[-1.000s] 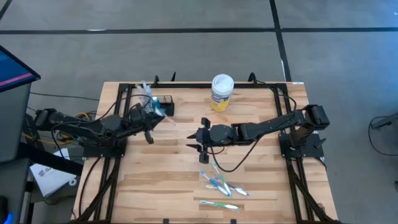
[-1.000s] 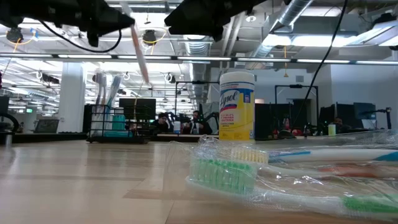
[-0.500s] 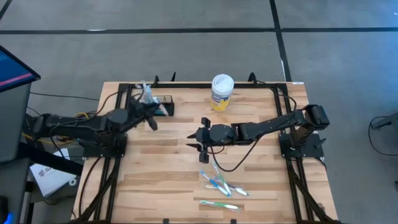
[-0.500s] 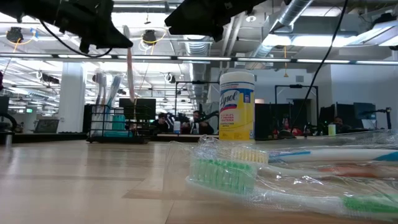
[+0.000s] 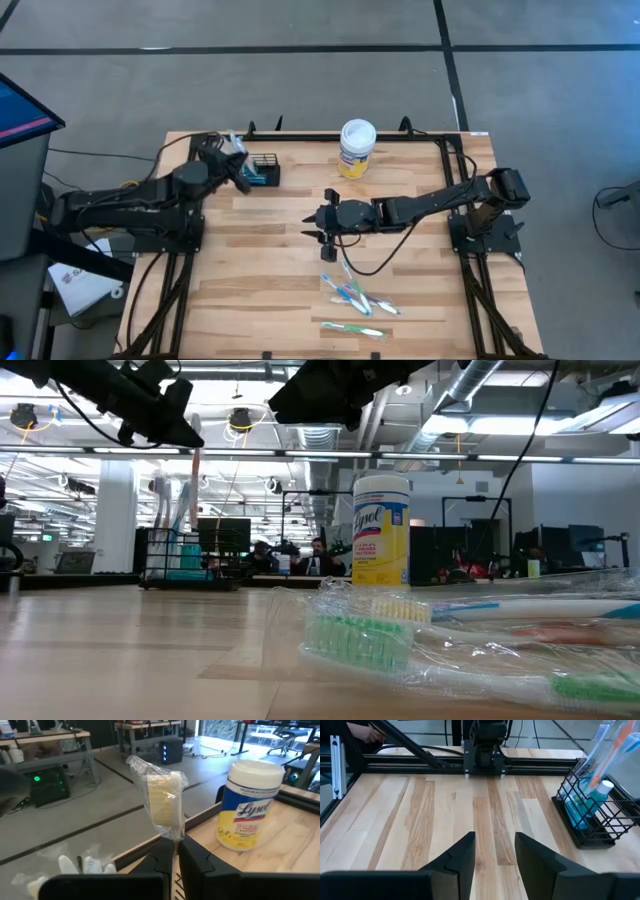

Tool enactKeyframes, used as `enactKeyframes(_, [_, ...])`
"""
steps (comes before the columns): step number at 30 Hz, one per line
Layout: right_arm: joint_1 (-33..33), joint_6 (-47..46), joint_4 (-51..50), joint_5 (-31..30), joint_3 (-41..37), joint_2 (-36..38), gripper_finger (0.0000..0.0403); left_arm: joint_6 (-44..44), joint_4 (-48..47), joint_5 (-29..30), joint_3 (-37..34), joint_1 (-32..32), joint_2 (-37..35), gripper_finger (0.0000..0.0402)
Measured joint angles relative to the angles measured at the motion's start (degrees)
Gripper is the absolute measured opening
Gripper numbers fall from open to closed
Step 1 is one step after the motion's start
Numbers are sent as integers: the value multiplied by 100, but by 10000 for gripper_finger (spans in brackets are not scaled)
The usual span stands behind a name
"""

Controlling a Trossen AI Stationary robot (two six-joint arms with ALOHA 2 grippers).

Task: Pick & Place toothbrushing station
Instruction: Put the top orange toothbrush into the mesh organizer

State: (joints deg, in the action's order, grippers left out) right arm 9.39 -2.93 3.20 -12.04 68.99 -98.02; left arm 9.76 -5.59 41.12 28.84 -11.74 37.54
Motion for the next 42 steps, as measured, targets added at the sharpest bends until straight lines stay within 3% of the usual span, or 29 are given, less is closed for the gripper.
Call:
enactKeyframes(17, [2,-11,-160,1,0,0,128,316,-902,195,241,-516,-162,5])
enactKeyframes(42, [2,-12,-153,1,0,0,128,577,-1398,345,239,-524,-369,5])
